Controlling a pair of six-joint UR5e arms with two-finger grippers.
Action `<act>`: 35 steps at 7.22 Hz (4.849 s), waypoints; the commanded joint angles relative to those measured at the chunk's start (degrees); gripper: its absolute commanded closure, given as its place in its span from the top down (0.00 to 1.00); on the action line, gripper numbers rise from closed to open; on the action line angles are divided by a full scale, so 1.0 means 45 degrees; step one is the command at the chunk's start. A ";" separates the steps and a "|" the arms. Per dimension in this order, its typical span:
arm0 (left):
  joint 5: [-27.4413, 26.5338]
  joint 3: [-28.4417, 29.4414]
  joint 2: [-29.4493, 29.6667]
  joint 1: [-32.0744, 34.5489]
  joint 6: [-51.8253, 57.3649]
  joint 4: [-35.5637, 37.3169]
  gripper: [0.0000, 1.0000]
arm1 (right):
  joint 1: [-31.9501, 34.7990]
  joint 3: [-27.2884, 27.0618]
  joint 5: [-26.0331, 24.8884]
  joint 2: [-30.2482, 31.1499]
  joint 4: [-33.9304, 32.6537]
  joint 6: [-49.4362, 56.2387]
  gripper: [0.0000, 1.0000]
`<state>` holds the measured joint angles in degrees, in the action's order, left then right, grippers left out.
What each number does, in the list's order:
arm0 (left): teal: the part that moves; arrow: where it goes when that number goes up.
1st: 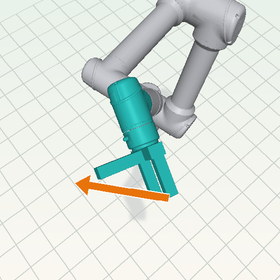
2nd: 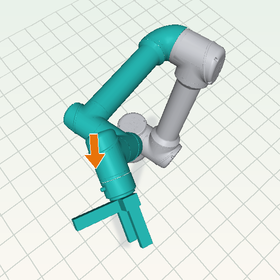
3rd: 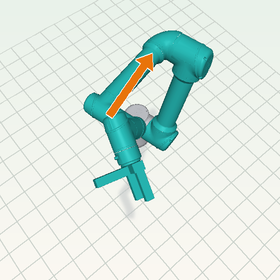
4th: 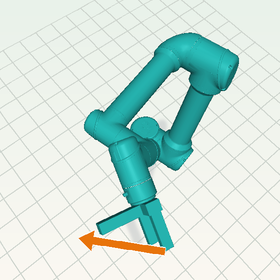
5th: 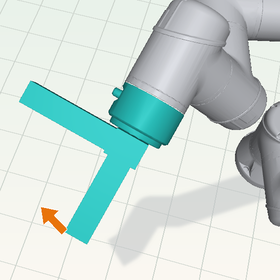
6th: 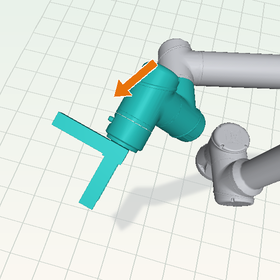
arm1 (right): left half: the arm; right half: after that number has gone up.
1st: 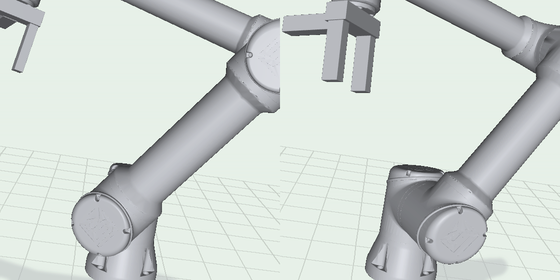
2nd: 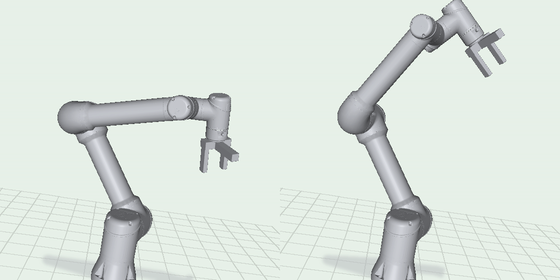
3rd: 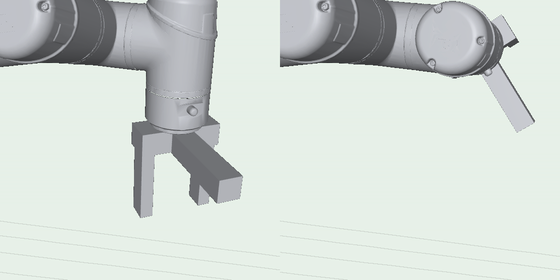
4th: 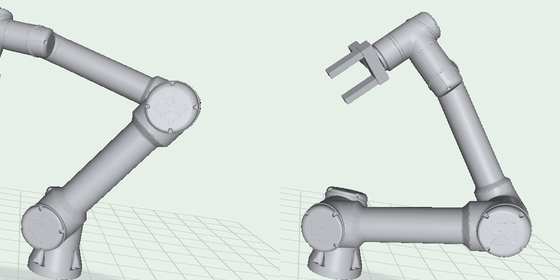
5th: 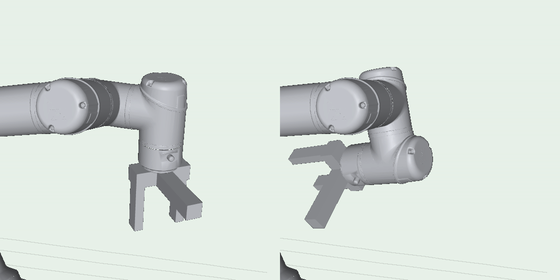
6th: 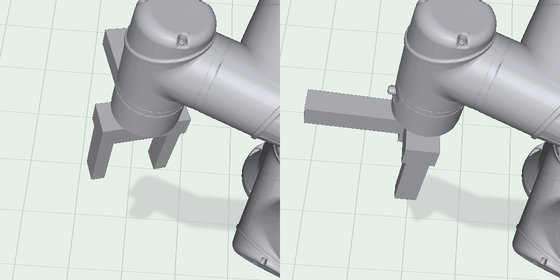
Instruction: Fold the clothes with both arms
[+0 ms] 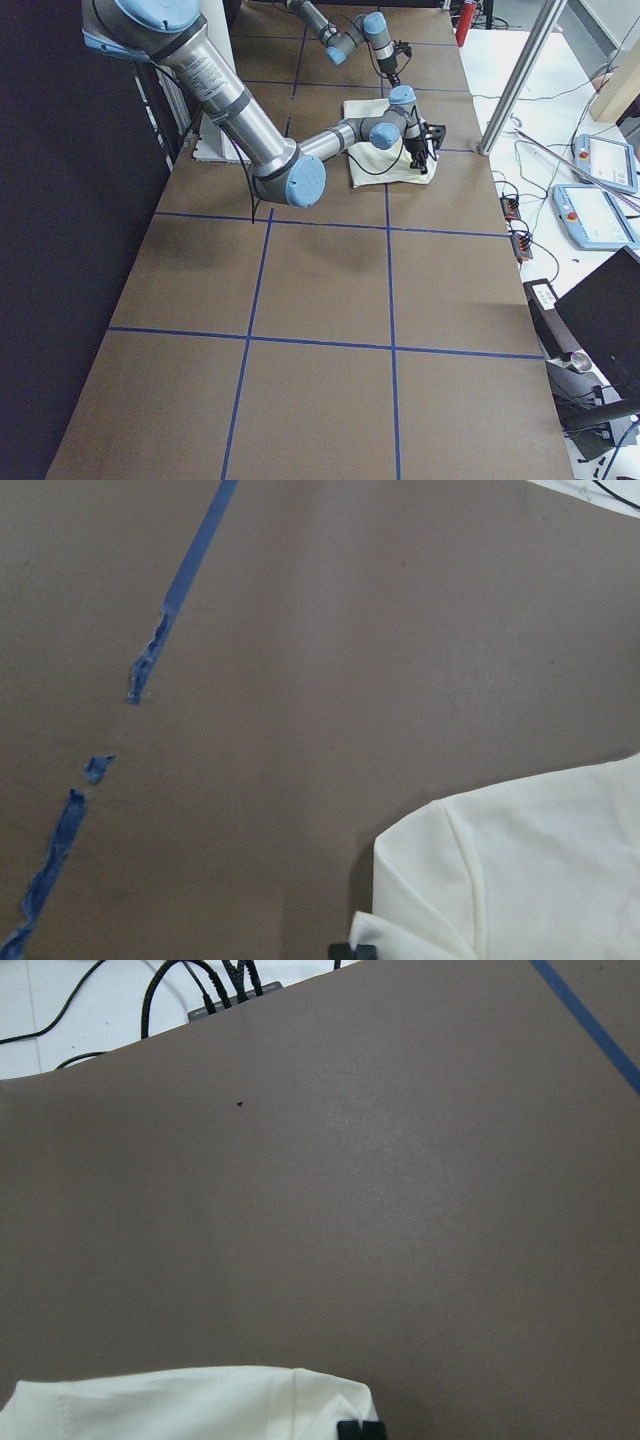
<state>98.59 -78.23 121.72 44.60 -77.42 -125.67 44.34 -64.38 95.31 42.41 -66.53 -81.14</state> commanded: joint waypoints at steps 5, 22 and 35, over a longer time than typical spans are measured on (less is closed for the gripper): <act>0.0024 -0.0581 -0.0115 0.0089 0.0035 -0.2580 0.49 | -0.1920 -0.8146 0.0285 0.5724 -0.0060 -0.1666 0.54; 0.1808 -0.1655 -0.0115 0.0167 -0.0022 -0.2874 0.42 | -0.6188 -1.4106 0.2765 0.9949 -0.0079 -0.6492 0.00; 0.2525 -0.4940 -0.1761 -0.4069 -0.6741 0.2096 0.75 | -0.2098 -1.0635 0.1671 0.7353 -0.0021 -0.5622 1.00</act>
<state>111.14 -100.52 111.66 28.56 -107.61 -121.72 34.79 -113.14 102.70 76.45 -66.87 -106.91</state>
